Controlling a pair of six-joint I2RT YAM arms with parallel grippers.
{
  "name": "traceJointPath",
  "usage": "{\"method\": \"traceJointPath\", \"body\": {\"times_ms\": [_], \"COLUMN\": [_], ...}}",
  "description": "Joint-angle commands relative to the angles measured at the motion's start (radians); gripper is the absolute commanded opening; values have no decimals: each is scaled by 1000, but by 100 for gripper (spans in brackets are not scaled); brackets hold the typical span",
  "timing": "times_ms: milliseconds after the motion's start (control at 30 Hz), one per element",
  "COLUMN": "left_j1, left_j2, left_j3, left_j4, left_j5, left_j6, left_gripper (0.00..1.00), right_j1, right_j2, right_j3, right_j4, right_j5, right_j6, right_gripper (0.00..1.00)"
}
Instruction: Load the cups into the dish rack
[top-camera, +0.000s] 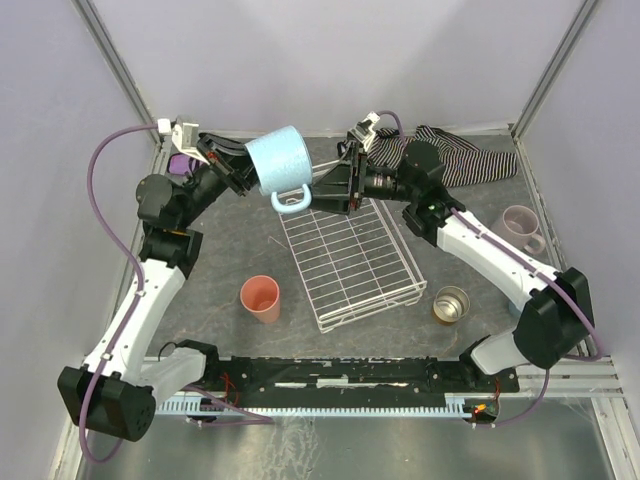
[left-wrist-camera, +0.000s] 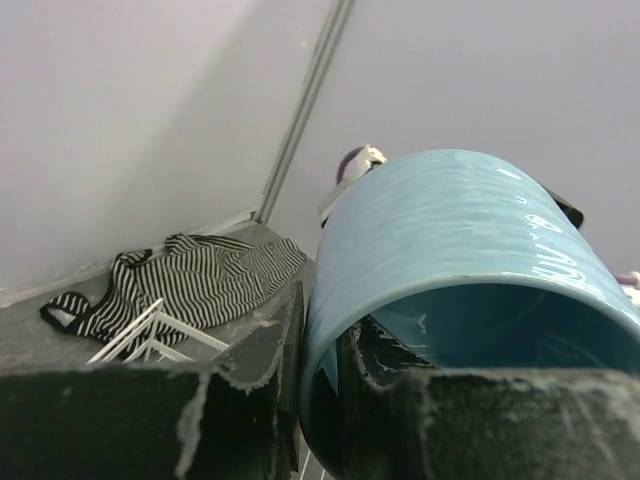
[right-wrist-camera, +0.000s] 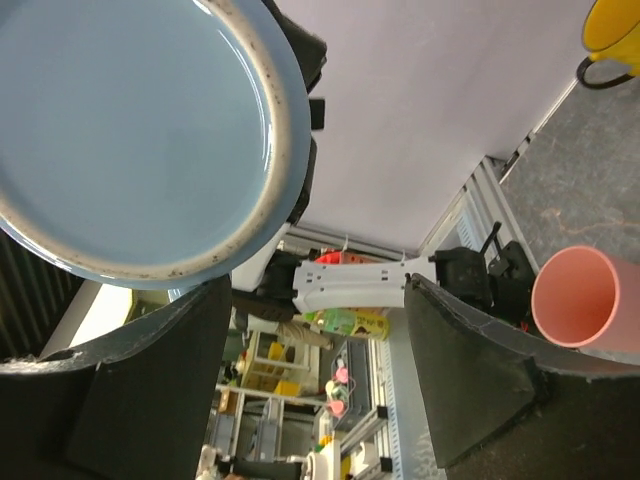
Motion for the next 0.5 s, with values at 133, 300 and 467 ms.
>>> {"method": "traceJointPath", "body": {"times_ms": [133,300,467], "left_j1": [-9,-8,10], "left_j2": [-33,-13,-9], "left_j3": [-24,17,54], "left_j4": [-5,-37,-92], "left_j5": [-215,-211,-215], "left_j6": [128,166,200], "left_gripper": [3,3,3], "right_j1": [33,36,10], "right_j2": [-12,-54,-126], "right_j3": [40,30,12], "right_j4": [114,44,-29], "right_j5": [37,29,44], "right_j6": [24,-23,-62], "right_gripper": [79,80,81]}}
